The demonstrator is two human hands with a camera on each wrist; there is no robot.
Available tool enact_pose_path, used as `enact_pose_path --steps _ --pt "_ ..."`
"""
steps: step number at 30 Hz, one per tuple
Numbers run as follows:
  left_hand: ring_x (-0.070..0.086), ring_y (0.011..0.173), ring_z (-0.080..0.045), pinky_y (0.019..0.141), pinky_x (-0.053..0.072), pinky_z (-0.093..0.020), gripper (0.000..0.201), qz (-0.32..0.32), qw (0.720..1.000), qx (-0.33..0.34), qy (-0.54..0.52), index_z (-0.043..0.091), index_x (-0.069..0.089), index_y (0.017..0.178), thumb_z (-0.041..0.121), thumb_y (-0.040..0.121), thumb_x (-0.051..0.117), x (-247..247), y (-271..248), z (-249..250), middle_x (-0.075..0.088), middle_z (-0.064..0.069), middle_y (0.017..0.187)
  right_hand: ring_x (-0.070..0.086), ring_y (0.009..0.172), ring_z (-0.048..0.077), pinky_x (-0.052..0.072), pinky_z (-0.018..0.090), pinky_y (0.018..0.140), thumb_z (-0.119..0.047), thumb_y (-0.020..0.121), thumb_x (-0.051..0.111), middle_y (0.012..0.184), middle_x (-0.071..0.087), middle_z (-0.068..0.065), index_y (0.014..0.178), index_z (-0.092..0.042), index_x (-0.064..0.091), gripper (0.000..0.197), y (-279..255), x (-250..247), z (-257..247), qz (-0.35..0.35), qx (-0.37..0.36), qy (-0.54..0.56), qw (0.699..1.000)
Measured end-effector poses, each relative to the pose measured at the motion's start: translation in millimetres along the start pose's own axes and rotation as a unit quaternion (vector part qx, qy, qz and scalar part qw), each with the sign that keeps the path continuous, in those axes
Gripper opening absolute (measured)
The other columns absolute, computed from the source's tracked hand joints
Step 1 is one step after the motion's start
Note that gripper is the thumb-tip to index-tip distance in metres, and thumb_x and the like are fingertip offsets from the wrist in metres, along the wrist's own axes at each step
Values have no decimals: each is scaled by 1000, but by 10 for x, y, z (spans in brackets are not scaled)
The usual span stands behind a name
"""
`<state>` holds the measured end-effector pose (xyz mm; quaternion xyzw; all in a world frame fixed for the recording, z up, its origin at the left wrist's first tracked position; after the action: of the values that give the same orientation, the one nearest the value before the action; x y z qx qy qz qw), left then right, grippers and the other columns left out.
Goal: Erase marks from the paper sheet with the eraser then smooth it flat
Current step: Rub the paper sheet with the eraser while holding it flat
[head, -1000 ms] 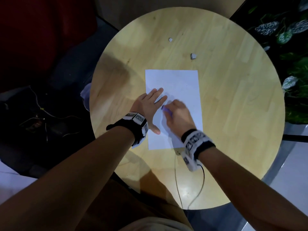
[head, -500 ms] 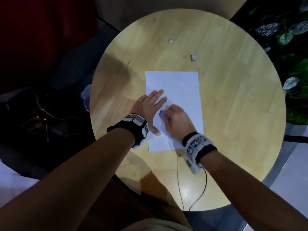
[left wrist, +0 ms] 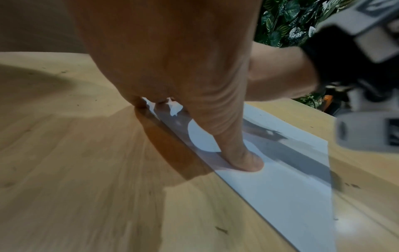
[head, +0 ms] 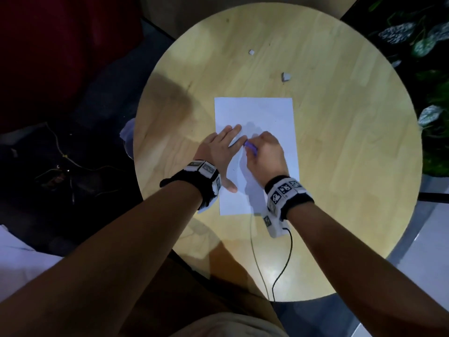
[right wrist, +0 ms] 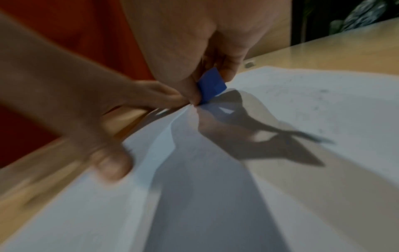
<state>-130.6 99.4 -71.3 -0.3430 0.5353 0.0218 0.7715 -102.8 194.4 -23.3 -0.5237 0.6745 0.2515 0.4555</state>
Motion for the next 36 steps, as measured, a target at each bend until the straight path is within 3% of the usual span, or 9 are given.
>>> enact_pose_path --steps 3,5,10,16,20,22,27,32,36 --pt "-5 153 -23 121 11 -37 140 16 1000 -4 7 21 0 159 80 56 73 -22 -22 4 -13 -3 166 55 71 28 48 31 62 -4 81 60 78 57 9 82 -6 71 11 -489 151 -296 -60 -58 20 996" --pt "-6 153 -23 121 11 -36 139 12 1000 -1 5 21 -1 159 79 57 73 -26 -17 -2 -15 -3 166 53 69 28 45 29 61 -3 81 61 77 54 8 81 -7 69 10 -499 156 -337 -105 -91 11 990" --pt "-9 153 -23 122 8 -38 142 -15 1000 0 5 22 -6 159 79 57 74 -3 -5 6 -18 -3 165 58 81 31 50 34 73 -12 89 56 87 59 12 91 -6 71 16 142 -60 42 -4 0 -20 1000" --pt "-8 153 -23 122 11 -37 140 3 1000 -5 13 21 -4 159 79 58 73 -16 -14 2 -17 -4 165 55 73 28 45 28 65 -3 83 64 79 56 8 88 -7 71 9 -590 154 -310 -108 -99 5 989" --pt "-10 153 -26 121 11 -40 141 -19 999 -11 27 22 -9 158 78 59 74 -8 -6 25 -21 -6 164 58 78 30 44 26 74 -8 87 61 84 61 12 90 -6 72 12 -31 -86 104 -14 -5 -15 1000" --pt "-10 152 -31 120 15 -44 143 -32 998 -17 41 21 -11 158 76 59 76 -11 12 70 -23 -10 163 59 81 30 44 26 74 -11 88 57 87 60 11 93 -6 71 16 -78 -61 168 9 26 0 1000" --pt "-8 152 -35 118 22 -47 143 -41 997 -35 55 23 -11 158 71 59 80 -38 43 89 -26 -14 161 55 72 27 46 27 63 -8 81 57 80 57 8 87 -7 71 15 -666 96 -238 -78 -61 38 994" --pt "-11 152 -35 118 20 -50 145 -59 996 -31 58 23 -15 157 72 59 79 -33 18 106 -28 -13 161 57 81 28 45 28 76 -13 87 57 85 59 8 90 -9 71 15 -137 -60 249 15 36 10 999" --pt "-10 152 -35 118 22 -49 143 -51 996 -35 69 22 -15 157 74 61 77 -34 18 101 -28 -14 161 54 75 24 43 26 69 -12 83 55 81 57 8 88 -6 71 18 -647 103 -116 -34 -7 50 998"
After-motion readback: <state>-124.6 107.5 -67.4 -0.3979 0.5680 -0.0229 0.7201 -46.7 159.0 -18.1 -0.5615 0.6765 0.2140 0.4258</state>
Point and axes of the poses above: each hand's wrist, its own y-axis towards the middle knuckle, its own x-axis out of the palm, z = x × y, the point moved 10 cm from there along y, towards the middle knuckle
